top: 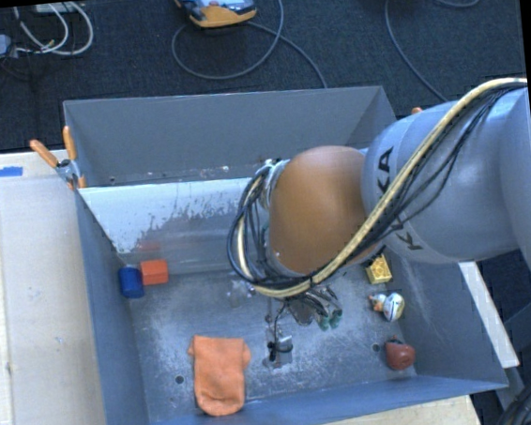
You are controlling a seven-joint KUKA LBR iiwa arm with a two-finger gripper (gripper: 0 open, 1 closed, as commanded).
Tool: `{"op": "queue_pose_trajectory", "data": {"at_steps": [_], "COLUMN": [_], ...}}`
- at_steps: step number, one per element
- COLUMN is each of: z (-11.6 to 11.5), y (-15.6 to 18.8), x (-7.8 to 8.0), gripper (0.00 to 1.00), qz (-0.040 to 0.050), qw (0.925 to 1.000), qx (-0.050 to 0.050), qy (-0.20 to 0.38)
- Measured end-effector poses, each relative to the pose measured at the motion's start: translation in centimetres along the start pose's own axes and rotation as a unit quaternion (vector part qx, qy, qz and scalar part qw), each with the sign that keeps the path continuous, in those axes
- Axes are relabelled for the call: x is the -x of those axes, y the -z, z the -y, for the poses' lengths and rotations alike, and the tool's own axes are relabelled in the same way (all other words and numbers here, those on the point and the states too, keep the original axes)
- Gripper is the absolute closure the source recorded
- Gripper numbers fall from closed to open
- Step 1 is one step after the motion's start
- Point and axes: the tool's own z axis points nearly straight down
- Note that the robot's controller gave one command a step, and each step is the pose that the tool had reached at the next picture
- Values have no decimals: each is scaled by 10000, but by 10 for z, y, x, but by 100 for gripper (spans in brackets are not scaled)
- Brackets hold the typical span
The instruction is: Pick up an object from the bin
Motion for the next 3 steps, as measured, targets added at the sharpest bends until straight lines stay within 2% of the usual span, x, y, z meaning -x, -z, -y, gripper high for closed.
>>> {"op": "queue_pose_trajectory", "data": {"at_steps": [1,2,3], "z": [-28,-37,-50], "y": [-14,-11,-46], "x": [-9,-8,-7], "gripper": [0,0,0], "qz": [-59,-10,-36], "qw": [9959,9906,9617], "qx": [7,1,13], "qy": [904,1368,2742]}}
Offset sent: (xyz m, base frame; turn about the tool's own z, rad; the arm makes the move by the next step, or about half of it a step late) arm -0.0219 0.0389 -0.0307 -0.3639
